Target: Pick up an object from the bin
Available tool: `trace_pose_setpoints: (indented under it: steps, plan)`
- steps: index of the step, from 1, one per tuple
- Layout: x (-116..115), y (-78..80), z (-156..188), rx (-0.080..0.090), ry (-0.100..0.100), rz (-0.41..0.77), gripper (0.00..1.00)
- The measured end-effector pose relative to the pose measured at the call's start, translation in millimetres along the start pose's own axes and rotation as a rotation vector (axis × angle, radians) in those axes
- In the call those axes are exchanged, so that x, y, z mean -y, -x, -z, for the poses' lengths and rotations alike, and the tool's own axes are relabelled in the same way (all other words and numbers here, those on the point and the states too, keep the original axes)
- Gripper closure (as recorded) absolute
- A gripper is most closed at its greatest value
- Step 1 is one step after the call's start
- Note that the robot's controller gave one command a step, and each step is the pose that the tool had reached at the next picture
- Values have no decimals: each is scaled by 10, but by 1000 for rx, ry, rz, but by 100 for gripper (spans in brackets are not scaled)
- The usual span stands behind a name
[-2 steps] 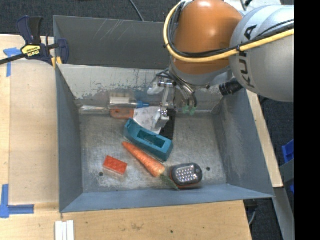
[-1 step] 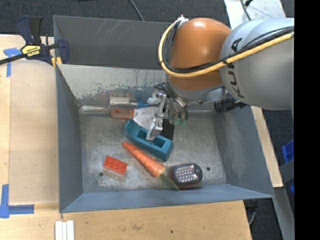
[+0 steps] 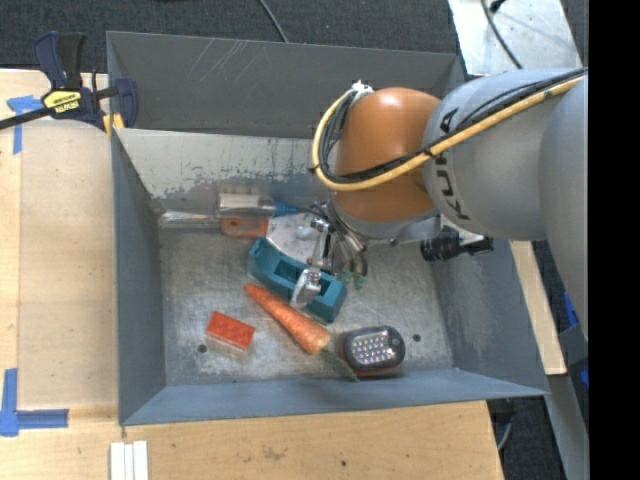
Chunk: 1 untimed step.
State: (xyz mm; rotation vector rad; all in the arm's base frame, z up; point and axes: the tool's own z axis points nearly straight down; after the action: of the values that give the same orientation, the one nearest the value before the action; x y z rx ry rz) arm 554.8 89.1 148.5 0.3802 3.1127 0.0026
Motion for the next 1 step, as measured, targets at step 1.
trace_pose_setpoints:
  steps: [1]
  plan:
    - [59,178,-499,-16,3,293,100]
